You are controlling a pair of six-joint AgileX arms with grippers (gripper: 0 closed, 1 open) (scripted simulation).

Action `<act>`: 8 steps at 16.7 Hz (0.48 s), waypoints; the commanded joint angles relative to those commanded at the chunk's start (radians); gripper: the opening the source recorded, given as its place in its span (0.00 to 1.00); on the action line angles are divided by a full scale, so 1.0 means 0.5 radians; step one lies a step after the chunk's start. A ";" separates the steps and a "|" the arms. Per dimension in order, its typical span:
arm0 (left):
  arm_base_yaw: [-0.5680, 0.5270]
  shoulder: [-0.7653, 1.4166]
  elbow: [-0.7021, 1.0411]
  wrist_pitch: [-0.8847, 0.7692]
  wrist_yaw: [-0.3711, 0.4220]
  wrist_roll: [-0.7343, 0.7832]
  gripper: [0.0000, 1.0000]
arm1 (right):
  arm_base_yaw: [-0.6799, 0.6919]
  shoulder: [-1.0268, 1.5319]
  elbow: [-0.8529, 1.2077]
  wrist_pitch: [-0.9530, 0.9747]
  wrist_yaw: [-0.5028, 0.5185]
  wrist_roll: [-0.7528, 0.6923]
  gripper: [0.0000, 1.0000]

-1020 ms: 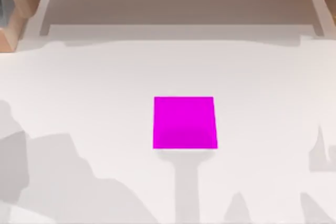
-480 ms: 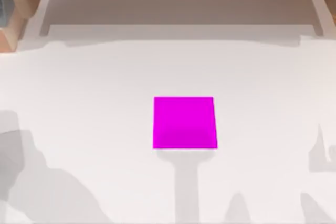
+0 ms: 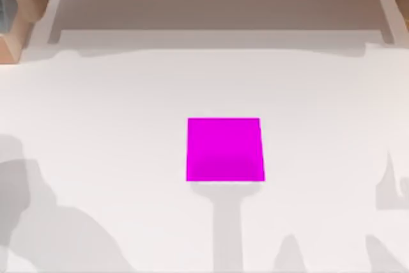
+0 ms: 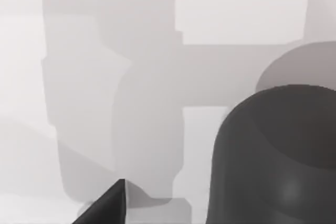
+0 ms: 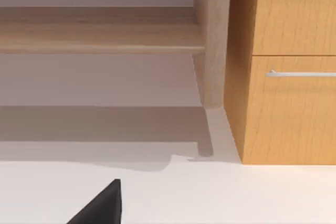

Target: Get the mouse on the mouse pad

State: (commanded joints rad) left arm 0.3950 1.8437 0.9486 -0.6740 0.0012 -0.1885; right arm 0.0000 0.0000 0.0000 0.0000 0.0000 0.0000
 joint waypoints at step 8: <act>0.000 0.000 0.000 0.000 0.000 0.000 0.17 | 0.000 0.000 0.000 0.000 0.000 0.000 1.00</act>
State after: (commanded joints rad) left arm 0.3950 1.8437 0.9486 -0.6740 0.0012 -0.1885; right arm 0.0000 0.0000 0.0000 0.0000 0.0000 0.0000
